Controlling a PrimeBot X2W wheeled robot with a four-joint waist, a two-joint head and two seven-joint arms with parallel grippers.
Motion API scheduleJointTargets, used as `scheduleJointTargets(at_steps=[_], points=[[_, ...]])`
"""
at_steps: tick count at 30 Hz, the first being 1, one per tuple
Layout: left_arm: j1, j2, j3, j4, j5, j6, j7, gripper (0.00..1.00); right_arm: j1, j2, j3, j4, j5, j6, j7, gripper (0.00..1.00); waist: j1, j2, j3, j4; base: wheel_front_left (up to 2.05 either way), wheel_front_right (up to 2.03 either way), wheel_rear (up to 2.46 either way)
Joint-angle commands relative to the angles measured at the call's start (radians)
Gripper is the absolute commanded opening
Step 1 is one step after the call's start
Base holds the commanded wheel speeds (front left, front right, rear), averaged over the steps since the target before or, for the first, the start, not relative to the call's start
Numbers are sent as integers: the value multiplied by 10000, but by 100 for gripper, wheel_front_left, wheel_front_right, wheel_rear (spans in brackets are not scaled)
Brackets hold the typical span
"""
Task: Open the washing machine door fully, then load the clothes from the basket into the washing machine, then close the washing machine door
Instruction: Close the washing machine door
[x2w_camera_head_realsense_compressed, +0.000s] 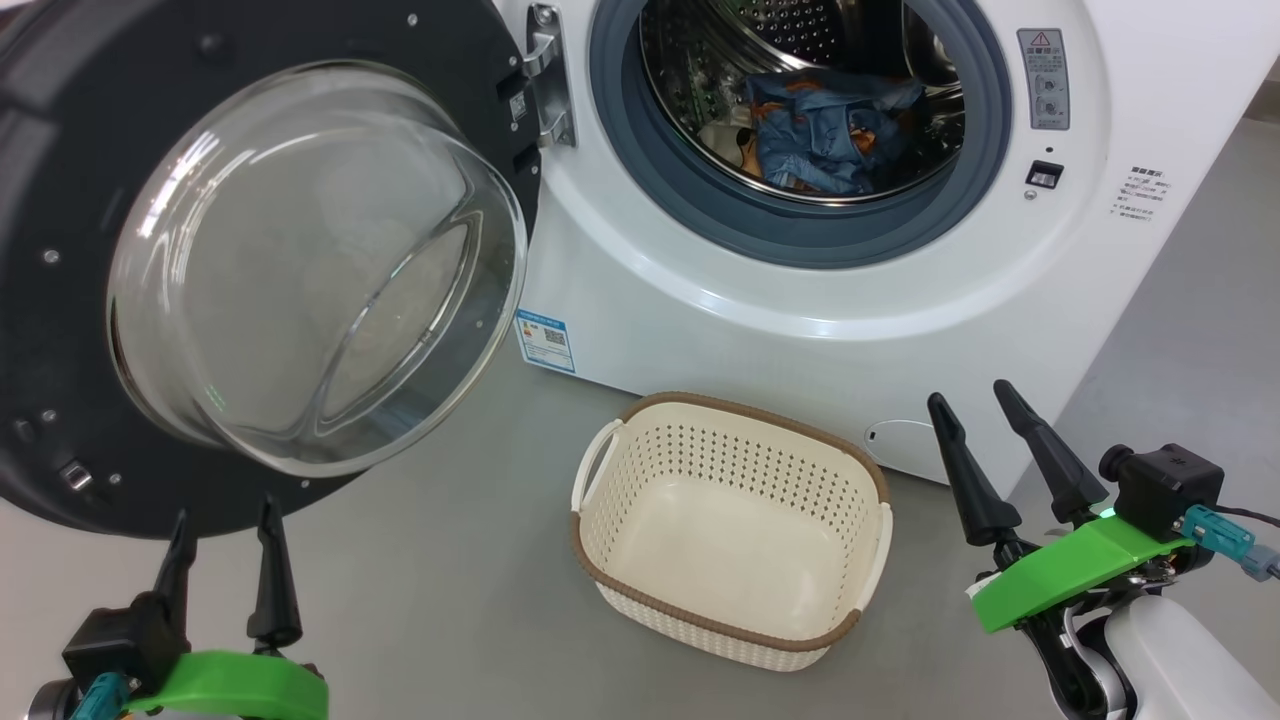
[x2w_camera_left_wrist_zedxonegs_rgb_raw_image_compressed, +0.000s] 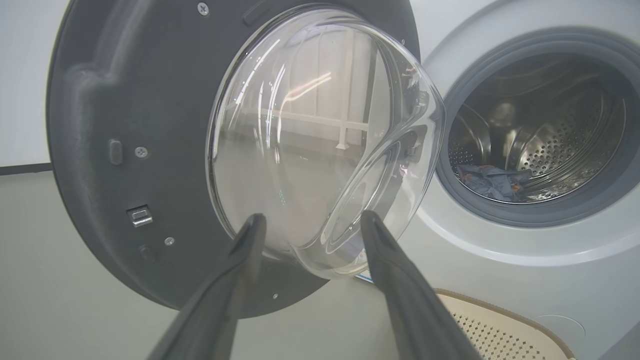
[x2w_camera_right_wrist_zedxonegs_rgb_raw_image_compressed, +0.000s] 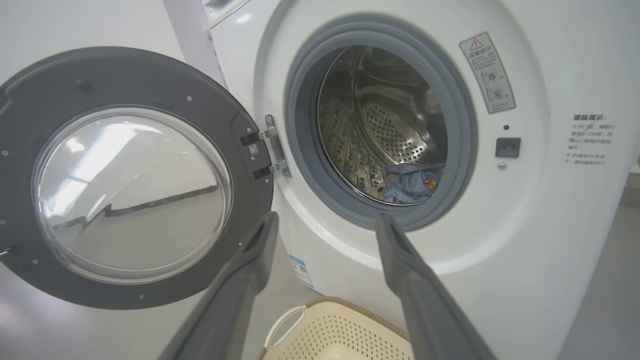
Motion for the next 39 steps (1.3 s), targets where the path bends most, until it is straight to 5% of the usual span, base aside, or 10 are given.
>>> scheduleJointTargets(at_steps=[1, 18, 19, 21, 30, 39], points=[[-52, 181, 347, -219, 91, -58, -65, 100, 25, -100, 202, -209, 64, 44, -80, 100, 0, 0, 0, -35, 0, 0, 0], [-81, 107, 475, -260, 56, -66, -65, 100, -7, -225, 263, -194, 65, 44, -80, 100, 0, 0, 76, -331, 0, 0, 0], [-81, 104, 482, -256, 55, -68, -65, 84, -1, -232, 260, -196, 64, 44, -80, 100, 0, 0, 79, -335, 0, 0, 0], [-87, 102, 491, -237, 54, -72, -65, 0, 21, -246, 259, -200, 64, 44, -80, 100, 0, 0, 85, -335, 0, 0, 0], [-339, 373, 630, -1197, -390, -124, -65, 0, 143, -316, 219, -198, 67, 44, -80, 100, 0, 0, 25, -244, 0, 0, 0], [-870, 1388, 574, -3054, -2473, -152, 49, 0, 213, -450, 295, -176, 102, 44, -80, 100, 0, 0, -61, -187, 0, 0, 0]])
